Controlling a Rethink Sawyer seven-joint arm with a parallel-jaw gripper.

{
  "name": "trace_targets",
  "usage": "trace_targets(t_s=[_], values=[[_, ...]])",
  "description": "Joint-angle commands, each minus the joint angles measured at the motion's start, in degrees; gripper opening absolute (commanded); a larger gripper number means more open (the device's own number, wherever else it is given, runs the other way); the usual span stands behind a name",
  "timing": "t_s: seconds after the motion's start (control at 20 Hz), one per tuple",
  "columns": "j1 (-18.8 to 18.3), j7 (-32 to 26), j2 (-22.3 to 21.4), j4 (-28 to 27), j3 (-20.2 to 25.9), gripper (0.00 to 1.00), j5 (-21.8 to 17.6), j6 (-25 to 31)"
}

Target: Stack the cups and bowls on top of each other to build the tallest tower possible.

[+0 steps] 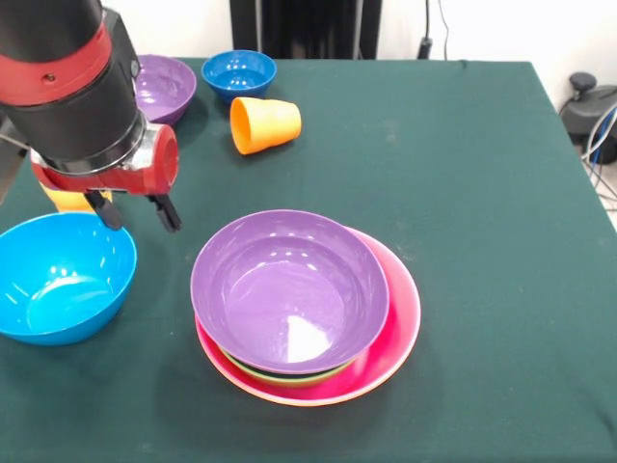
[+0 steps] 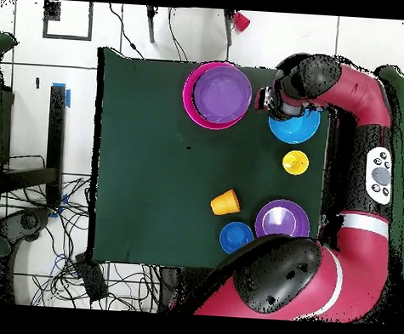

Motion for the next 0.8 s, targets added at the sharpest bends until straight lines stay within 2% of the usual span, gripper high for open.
trace_targets(t_s=[0.05,0.2,0.45,0.65,0.75,0.8], values=[[1.7,-17.7,-3.5,2.0,1.8,1.0,-3.3,2.4],[1.9,-18.3,-4.1,1.6,1.7,1.0,-3.6,3.7],[2.7,-15.6,-5.4,3.3,1.3,1.0,-3.1,3.3],[3.7,-15.8,-6.0,1.9,0.4,1.0,-4.7,4.5],[4.5,-15.1,-6.7,0.9,-0.2,1.0,-5.2,7.4],[5.3,-14.5,-7.2,-0.2,-1.0,1.0,-5.9,10.9]])
